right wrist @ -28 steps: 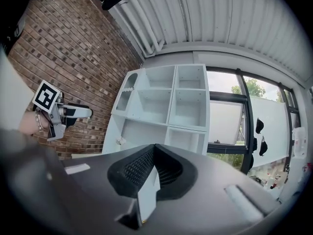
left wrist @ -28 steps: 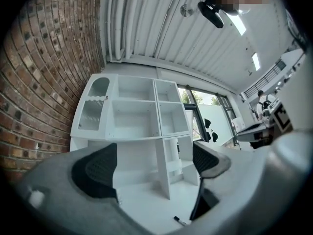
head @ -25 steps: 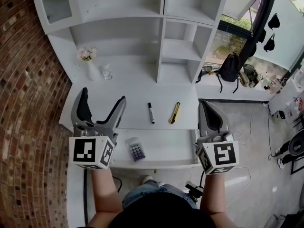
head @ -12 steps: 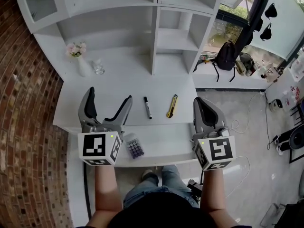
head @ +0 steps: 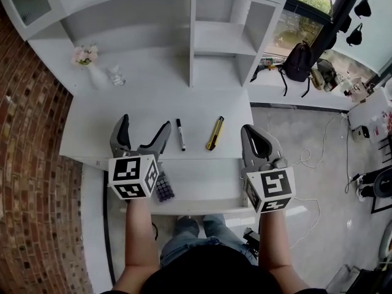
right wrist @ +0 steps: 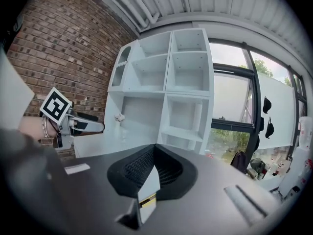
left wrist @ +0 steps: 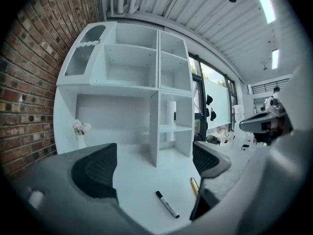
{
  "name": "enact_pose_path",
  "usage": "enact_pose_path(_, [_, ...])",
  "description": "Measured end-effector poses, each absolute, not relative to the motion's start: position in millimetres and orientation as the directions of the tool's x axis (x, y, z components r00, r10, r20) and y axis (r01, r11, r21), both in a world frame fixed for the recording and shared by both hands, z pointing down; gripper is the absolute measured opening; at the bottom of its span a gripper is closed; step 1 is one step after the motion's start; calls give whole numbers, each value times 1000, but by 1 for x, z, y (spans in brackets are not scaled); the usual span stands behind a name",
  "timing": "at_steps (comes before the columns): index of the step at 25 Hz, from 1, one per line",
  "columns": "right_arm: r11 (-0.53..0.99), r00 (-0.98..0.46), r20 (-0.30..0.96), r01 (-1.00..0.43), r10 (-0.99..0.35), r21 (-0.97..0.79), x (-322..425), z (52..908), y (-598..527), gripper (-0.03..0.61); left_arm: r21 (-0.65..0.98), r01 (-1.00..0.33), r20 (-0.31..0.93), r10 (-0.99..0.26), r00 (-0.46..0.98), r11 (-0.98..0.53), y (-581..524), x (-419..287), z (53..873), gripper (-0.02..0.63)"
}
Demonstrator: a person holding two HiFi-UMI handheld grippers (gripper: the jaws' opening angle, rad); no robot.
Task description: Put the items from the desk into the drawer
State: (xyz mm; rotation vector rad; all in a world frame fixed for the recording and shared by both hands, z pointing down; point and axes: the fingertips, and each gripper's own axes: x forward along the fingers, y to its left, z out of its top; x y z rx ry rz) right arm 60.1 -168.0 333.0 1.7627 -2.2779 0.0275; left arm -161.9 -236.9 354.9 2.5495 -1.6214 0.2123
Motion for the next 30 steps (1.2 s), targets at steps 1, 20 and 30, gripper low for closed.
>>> enact_pose_path(1, [269, -233, 233, -954, -944, 136, 66, 341, -173, 9, 26, -910, 201, -890, 410, -414, -243, -157, 366, 499])
enact_pose_path(20, [309, -263, 447, -950, -855, 32, 148, 447, -209, 9, 157, -957, 716, -639, 281, -245, -293, -97, 606, 368])
enact_pose_path(30, [305, -260, 468, -952, -845, 22, 168, 459, -214, 9, 78, -971, 849, -496, 183, -224, -289, -89, 661, 212])
